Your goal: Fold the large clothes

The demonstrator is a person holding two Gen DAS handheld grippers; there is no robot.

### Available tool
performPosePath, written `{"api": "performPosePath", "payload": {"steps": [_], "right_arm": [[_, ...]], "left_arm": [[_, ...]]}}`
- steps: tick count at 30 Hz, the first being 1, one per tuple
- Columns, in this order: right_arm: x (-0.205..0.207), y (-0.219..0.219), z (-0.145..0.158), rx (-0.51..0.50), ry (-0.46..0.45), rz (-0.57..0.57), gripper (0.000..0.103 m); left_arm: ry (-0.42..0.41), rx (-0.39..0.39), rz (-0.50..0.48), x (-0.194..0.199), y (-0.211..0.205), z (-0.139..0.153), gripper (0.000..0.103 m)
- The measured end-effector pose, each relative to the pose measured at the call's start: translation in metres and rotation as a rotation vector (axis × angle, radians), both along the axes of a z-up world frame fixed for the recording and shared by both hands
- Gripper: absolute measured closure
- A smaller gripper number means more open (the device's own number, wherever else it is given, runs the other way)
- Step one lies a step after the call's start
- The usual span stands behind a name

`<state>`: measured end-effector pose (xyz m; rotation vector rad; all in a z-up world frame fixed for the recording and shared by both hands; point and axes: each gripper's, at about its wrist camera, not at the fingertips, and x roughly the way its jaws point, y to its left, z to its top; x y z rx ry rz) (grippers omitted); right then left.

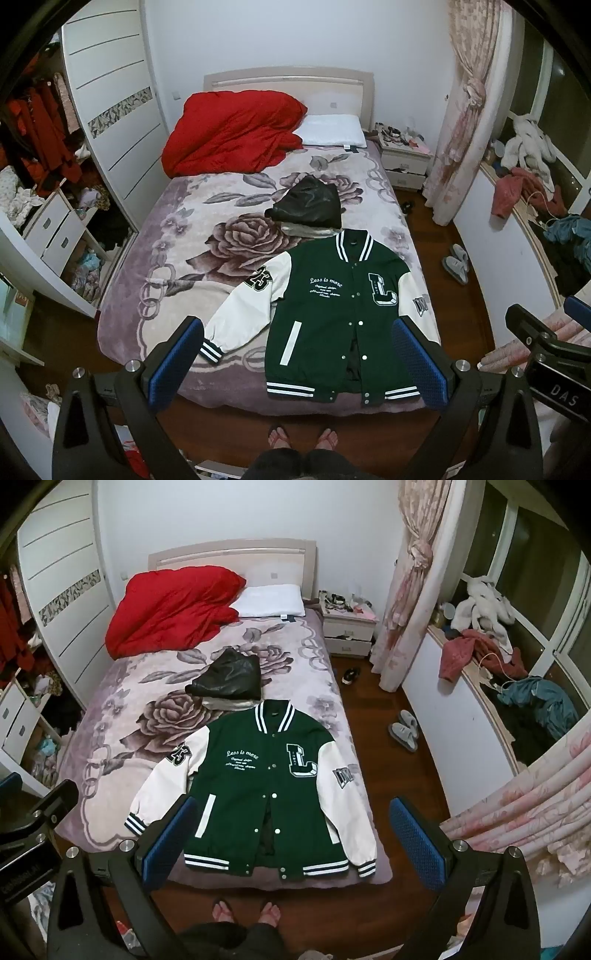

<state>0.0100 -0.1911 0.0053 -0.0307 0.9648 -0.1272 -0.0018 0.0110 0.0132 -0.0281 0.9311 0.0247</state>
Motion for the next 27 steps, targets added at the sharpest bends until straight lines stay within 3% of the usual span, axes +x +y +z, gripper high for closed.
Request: {"api": "performPosePath", "payload": {"steps": [27], "right_arm": [[0.004, 0.001, 0.011, 0.005, -0.012, 0.001, 0.000]], "left_arm": [[-0.017, 0.003, 0.006, -0.001, 0.007, 0.009, 0.000]]}}
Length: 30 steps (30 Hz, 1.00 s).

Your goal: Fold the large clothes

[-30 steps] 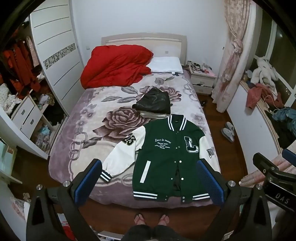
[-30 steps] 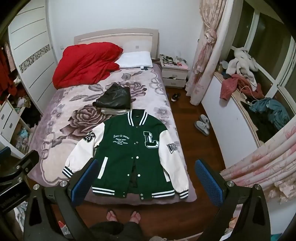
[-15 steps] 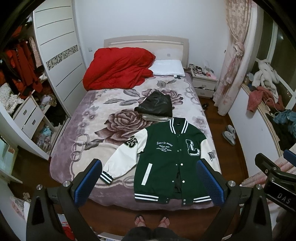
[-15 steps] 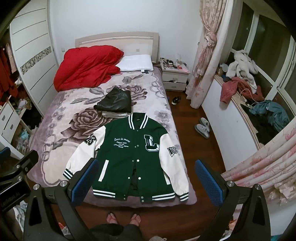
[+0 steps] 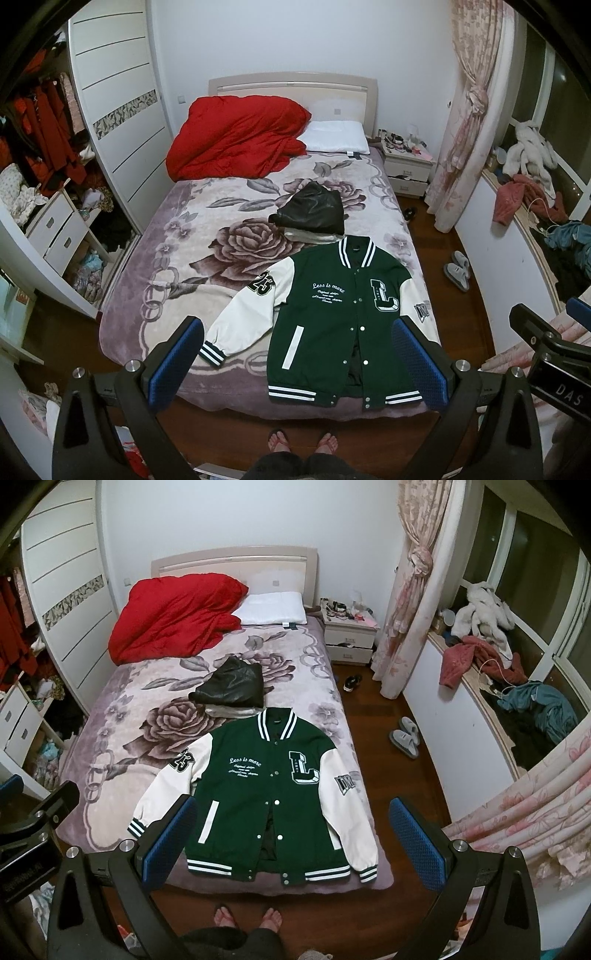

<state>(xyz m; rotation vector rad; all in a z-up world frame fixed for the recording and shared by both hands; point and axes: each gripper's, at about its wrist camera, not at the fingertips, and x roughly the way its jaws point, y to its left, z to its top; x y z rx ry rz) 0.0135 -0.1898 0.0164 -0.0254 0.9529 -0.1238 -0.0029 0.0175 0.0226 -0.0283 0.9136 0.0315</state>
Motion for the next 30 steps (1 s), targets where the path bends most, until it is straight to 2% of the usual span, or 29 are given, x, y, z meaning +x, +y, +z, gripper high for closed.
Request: {"api": "performPosePath", "payload": {"steps": [9, 30], "right_arm": [[0.006, 0.005, 0.011, 0.001, -0.007, 0.001, 0.000], [0.003, 0.007, 0.011, 0.003, -0.011, -0.001, 0.000]], "left_arm": [[-0.003, 0.000, 0.000, 0.001, 0.001, 0.002, 0.000], [-0.010, 0.001, -0.001, -0.003, 0.003, 0.001, 0.000]]}}
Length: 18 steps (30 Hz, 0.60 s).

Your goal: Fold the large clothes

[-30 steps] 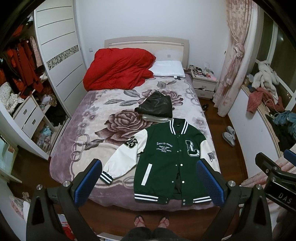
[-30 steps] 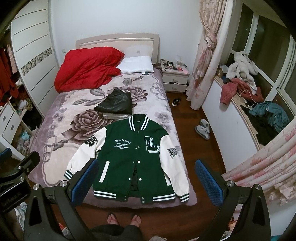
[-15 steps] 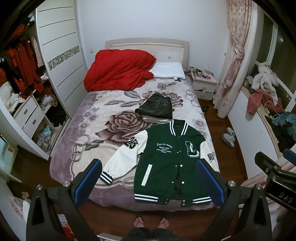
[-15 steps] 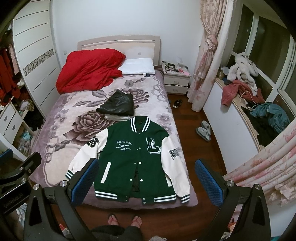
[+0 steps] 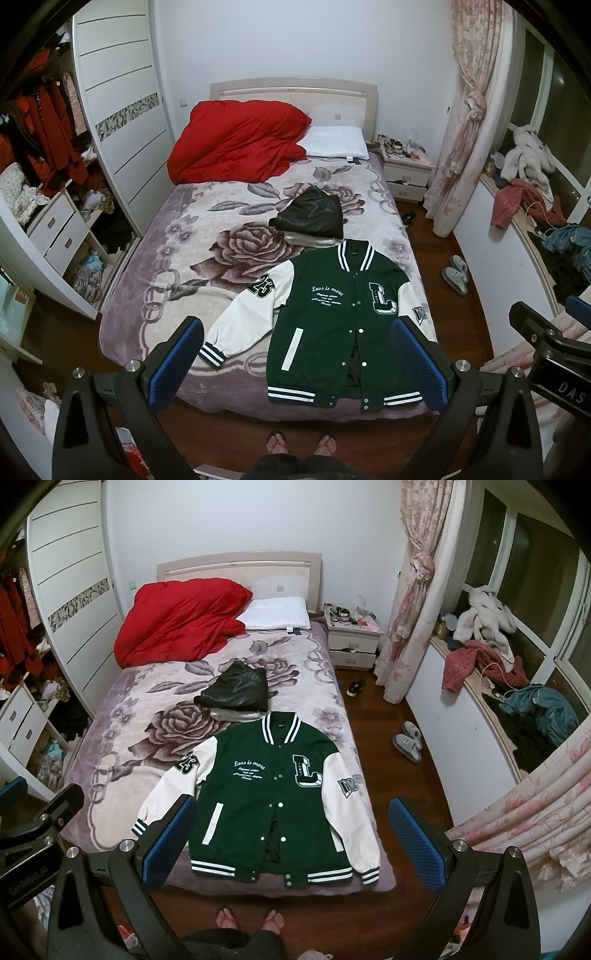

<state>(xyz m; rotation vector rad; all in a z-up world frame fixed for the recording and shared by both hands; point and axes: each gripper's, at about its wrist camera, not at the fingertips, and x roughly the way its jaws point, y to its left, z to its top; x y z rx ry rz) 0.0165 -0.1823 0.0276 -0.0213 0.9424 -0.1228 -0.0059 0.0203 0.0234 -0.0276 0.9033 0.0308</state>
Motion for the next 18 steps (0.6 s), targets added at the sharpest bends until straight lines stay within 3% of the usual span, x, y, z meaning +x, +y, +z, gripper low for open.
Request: {"api": "performPosePath", "payload": {"steps": [18], "right_arm": [[-0.0042, -0.0003, -0.0012, 0.005, -0.005, 0.003, 0.000]], "left_arm": [[-0.005, 0.001, 0.000, -0.0032, 0.0013, -0.0010, 0.000]]}}
